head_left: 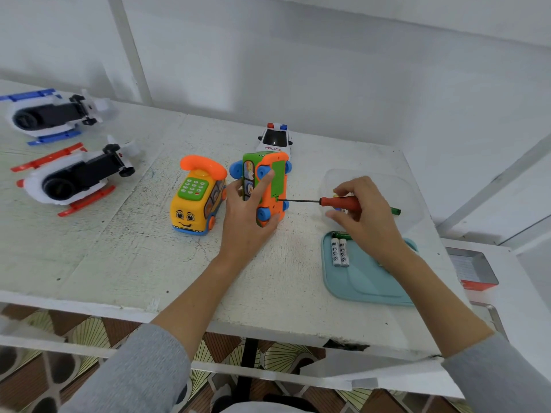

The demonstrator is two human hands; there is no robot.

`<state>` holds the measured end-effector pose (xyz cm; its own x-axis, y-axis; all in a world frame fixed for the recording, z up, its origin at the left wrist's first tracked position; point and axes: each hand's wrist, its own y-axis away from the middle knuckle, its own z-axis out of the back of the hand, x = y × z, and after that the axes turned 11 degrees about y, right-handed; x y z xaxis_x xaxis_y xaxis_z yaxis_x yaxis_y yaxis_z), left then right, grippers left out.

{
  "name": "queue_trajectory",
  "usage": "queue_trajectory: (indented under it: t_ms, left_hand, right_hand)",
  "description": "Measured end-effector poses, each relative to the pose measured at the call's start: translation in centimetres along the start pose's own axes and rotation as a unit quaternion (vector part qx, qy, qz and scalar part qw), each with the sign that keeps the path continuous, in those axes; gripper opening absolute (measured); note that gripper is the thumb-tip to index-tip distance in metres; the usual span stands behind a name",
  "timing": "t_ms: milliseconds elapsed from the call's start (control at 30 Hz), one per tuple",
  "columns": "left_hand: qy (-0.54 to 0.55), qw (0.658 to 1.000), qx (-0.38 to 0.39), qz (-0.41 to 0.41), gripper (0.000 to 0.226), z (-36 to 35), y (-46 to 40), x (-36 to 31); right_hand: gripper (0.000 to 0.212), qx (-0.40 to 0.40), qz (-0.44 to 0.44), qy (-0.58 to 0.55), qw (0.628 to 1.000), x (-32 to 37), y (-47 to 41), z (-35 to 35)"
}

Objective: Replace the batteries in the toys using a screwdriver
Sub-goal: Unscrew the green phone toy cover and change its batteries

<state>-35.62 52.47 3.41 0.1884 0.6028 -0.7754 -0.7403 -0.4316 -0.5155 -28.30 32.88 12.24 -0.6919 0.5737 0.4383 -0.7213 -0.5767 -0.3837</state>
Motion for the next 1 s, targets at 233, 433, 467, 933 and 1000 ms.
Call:
queue_trajectory:
  t_ms: [233, 433, 467, 933, 1000]
  left_hand:
    - [-0.003, 1.0, 0.0, 0.006, 0.083, 0.04, -0.08, -0.24]
    - [-0.001, 1.0, -0.004, -0.003, 0.083, 0.05, -0.04, -0.26]
    - [0.001, 1.0, -0.003, -0.001, 0.083, 0.05, -0.03, -0.23]
    - [-0.01, 1.0, -0.011, -0.014, 0.083, 0.16, -0.07, -0.55]
    - [-0.01, 1.0, -0.009, -0.012, 0.083, 0.15, -0.04, -0.5]
  right_hand:
    - [0.02, -0.002, -0.011, -0.025, 1.0, -0.12, 0.07, -0.06]
    - [0.014, -0.015, 0.018, 0.007, 1.0, -0.29, -0.14, -0.06]
    - [0.015, -0.014, 0.02, 0.008, 1.0, -0.36, -0.15, -0.07]
    - [0.02, 0.022, -0.005, 0.015, 1.0, -0.6, -0.35, -0.52]
    - [0.019, 0.034, -0.007, 0.006, 0.999, -0.5, -0.26, -0.55]
